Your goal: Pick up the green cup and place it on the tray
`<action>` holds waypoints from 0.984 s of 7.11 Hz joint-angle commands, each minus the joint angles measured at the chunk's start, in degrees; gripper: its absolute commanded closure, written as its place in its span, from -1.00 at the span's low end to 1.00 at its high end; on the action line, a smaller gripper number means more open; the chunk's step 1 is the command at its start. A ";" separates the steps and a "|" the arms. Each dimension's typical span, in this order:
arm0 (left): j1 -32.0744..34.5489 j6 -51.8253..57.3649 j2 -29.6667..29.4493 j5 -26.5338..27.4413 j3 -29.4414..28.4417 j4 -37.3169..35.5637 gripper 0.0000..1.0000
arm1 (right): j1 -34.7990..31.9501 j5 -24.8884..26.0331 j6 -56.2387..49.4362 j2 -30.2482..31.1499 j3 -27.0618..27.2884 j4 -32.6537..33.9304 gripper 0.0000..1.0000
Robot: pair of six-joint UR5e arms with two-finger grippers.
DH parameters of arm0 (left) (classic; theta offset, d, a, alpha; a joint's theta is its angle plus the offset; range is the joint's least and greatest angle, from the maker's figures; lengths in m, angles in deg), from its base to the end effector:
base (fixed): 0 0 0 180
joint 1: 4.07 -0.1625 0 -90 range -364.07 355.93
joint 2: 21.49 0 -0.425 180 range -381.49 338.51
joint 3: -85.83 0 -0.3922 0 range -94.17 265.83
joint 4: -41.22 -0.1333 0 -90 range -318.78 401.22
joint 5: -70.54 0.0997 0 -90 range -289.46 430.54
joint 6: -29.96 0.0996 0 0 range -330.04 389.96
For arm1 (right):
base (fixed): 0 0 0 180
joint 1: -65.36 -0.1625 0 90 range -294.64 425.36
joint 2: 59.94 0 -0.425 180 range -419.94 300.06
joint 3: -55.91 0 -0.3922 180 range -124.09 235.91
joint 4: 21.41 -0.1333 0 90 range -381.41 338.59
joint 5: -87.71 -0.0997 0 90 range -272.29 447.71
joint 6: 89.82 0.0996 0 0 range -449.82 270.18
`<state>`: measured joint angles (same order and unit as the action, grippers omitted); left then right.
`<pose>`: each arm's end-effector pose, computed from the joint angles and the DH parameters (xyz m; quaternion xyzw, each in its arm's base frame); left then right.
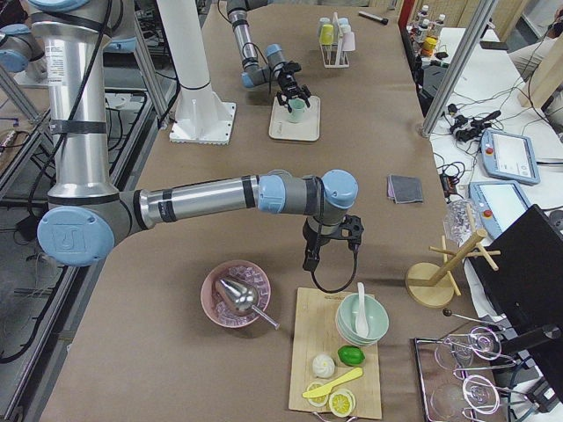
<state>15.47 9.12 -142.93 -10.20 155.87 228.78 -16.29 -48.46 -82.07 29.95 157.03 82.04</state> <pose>0.5781 -0.3636 0.3207 0.6009 0.5477 0.1831 0.5527 -0.0093 -0.4863 0.5839 -0.0725 -0.3857 0.0028 0.9198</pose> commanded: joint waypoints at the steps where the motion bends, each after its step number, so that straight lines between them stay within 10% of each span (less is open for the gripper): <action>1: 0.06 0.01 0.06 0.06 0.27 0.00 -0.96 | 0.00 0.20 0.07 -0.15 0.04 0.00 -0.99; 5: 1.29 0.18 3.92 0.06 9.11 -1.74 -0.96 | 0.00 2.48 0.16 -0.32 0.66 0.09 -0.99; 7: 6.19 -0.25 6.73 -0.12 25.06 -23.07 -0.96 | 0.00 1.87 0.33 -0.41 1.62 0.17 -1.00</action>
<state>18.89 9.11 -137.86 -10.24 171.84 218.11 -16.28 -46.40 -81.83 29.56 158.03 82.18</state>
